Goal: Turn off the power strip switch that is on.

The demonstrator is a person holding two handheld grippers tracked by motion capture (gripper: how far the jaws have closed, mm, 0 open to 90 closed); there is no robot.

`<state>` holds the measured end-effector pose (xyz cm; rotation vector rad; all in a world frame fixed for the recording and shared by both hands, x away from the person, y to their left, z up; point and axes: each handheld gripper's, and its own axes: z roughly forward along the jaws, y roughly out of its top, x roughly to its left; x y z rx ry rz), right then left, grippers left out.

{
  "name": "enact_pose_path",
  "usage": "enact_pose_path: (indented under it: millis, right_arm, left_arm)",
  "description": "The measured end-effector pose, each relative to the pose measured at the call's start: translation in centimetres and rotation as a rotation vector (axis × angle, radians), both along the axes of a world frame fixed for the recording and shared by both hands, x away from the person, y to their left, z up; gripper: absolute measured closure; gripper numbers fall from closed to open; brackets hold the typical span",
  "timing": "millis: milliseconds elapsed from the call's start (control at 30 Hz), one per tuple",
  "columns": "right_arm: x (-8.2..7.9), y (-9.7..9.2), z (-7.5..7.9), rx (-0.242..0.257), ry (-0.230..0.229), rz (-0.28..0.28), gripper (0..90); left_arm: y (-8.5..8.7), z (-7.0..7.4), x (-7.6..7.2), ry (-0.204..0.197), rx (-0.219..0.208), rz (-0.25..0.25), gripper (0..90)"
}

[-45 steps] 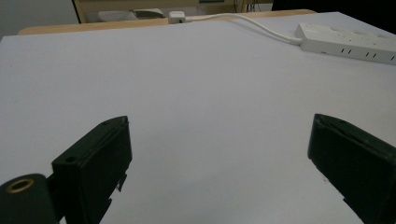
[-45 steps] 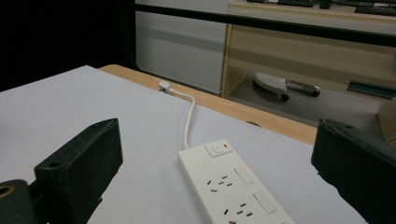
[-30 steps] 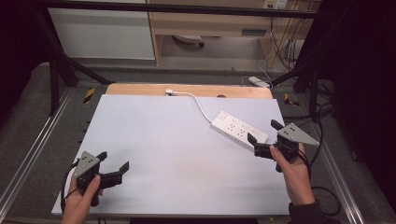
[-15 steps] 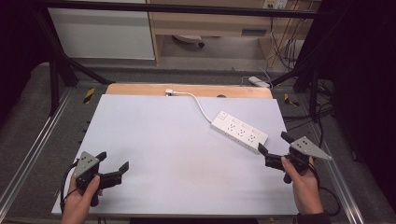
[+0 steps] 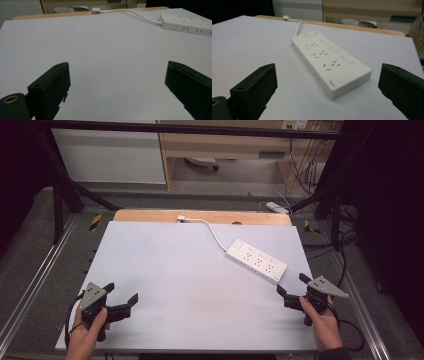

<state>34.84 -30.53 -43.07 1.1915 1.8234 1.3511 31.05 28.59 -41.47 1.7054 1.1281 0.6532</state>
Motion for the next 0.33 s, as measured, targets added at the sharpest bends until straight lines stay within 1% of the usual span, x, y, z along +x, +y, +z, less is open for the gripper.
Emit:
enact_pose_path:
  millis: [67,133,267,300,333]
  right_arm:
    - [0.0,0.1,-0.7,-0.015,0.025,0.016,2.6]
    - [0.0,0.1,-1.3,-0.016,0.055,0.025,3.1]
    - [0.0,0.1,-2.1,-0.039,0.094,0.043,3.2]
    - [0.0,0.0,-2.2,-0.042,0.11,0.041,3.2]
    - [0.0,0.0,-2.3,-0.045,0.115,0.039,3.1]
  left_arm:
    - [0.0,0.0,0.0,0.0,0.0,0.0,6.4]
    - [0.0,0.0,0.0,0.0,0.001,-0.001,6.4]
    - [0.0,0.0,0.0,0.004,0.003,-0.005,6.4]
    - [0.0,0.0,0.0,0.004,0.003,-0.005,6.4]
    - [0.0,0.0,0.0,0.004,0.004,-0.005,6.4]
